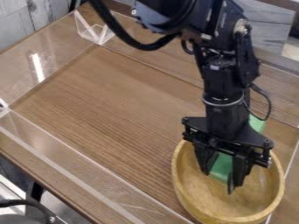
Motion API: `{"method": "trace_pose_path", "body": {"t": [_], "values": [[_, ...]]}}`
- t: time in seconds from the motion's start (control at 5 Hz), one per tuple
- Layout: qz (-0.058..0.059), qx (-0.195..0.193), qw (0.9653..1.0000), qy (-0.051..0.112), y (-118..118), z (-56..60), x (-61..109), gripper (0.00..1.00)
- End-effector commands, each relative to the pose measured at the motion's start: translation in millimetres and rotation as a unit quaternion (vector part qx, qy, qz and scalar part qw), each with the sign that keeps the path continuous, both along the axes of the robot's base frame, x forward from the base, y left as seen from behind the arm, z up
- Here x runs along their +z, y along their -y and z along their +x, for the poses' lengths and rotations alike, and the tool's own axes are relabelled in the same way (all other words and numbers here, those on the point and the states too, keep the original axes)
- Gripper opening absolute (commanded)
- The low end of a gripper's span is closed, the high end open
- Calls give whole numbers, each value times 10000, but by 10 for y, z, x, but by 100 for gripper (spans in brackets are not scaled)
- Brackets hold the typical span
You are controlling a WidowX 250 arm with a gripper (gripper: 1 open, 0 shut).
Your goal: Put the green block in the brown bowl
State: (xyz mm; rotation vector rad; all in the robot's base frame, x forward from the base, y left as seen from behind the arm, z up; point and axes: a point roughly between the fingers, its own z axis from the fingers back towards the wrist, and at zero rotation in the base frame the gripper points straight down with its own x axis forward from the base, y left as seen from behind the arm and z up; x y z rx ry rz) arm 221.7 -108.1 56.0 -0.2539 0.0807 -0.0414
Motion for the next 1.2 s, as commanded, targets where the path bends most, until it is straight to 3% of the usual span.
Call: {"method": "trace_pose_path", "body": {"t": [0.0, 1.0], "values": [[-108, 64, 9997, 209, 5, 135, 113, 0], [-221, 86, 9997, 1, -33, 133, 121, 0]]}}
